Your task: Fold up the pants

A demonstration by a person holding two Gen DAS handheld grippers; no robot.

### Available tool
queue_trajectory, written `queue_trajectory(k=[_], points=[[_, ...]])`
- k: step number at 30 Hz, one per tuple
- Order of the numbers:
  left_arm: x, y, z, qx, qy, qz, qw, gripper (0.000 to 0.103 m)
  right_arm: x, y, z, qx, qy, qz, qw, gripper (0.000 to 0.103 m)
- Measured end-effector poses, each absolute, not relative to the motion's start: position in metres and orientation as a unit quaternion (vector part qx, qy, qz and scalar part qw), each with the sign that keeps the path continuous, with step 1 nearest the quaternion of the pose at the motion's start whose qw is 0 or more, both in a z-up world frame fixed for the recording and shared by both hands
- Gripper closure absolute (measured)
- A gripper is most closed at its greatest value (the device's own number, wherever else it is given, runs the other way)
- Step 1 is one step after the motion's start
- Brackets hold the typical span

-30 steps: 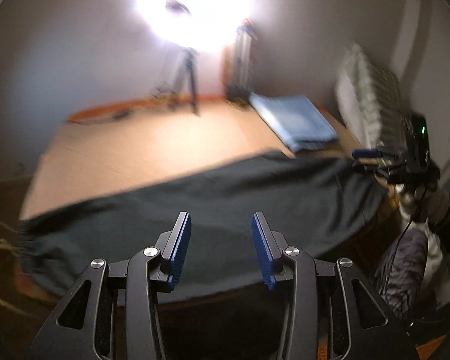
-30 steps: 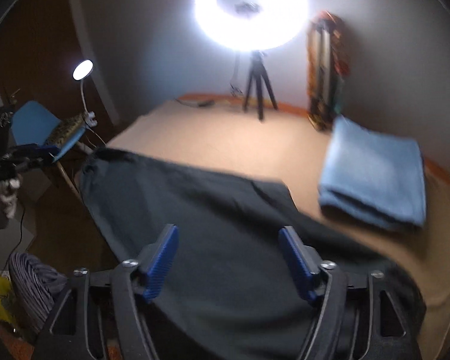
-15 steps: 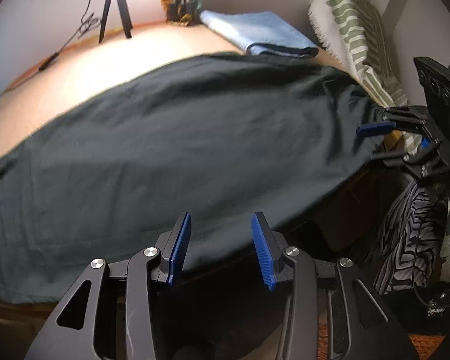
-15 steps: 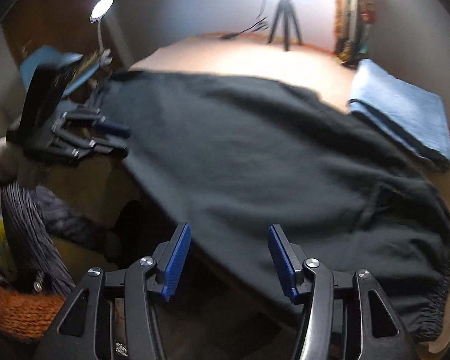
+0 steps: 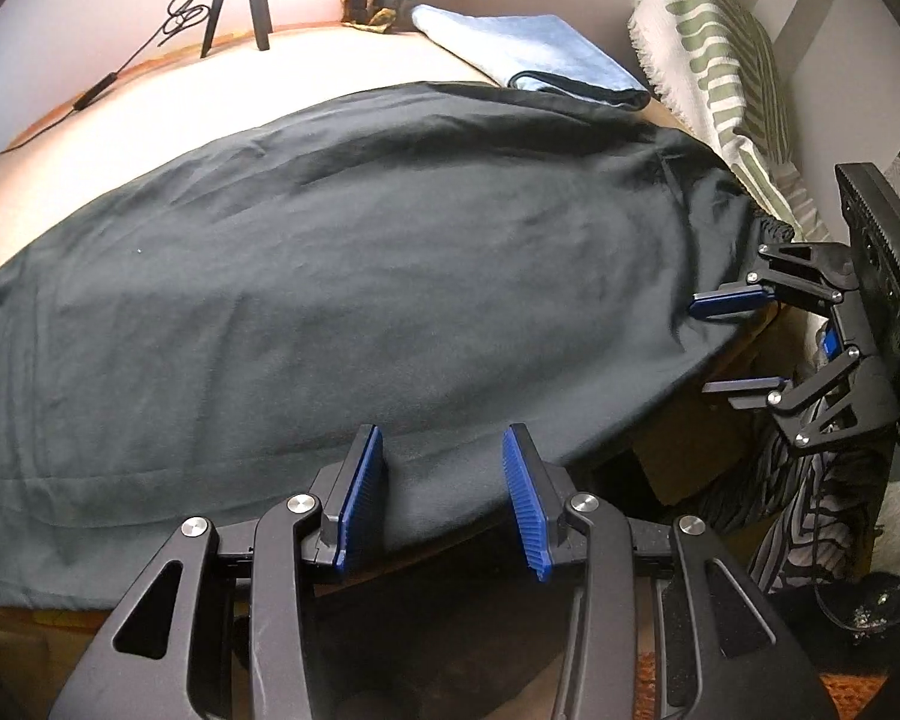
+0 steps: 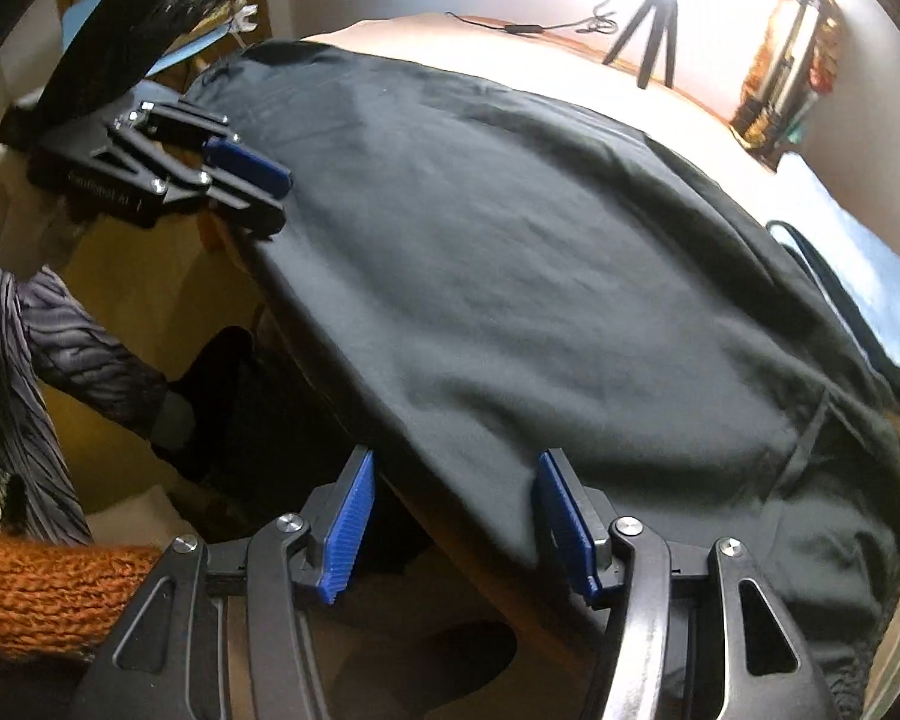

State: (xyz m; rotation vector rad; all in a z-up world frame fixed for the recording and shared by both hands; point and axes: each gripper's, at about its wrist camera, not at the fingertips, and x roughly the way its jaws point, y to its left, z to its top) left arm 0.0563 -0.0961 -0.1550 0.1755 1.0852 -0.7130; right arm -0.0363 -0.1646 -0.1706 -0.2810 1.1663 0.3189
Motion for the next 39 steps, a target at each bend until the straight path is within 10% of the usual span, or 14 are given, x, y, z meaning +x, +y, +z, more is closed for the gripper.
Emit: queue_trajectory(k=[7, 17, 39], points=[[0.059, -0.088, -0.15, 0.074, 0.501, -0.33, 0.797, 0.063, -0.036, -0.155, -0.174, -0.17, 0.54, 0.148, 0.811, 0.046], [0.064, -0.056, -0.142, 0.053, 0.493, -0.3, 0.815, 0.063, -0.03, -0.163, -0.172, -0.119, 0.554, 0.166, 0.807, 0.075], [0.128, 0.271, -0.118, -0.176, 0.449, 0.019, 0.876, 0.06, 0.022, -0.152, -0.145, -0.023, 0.541, 0.191, 0.819, 0.048]])
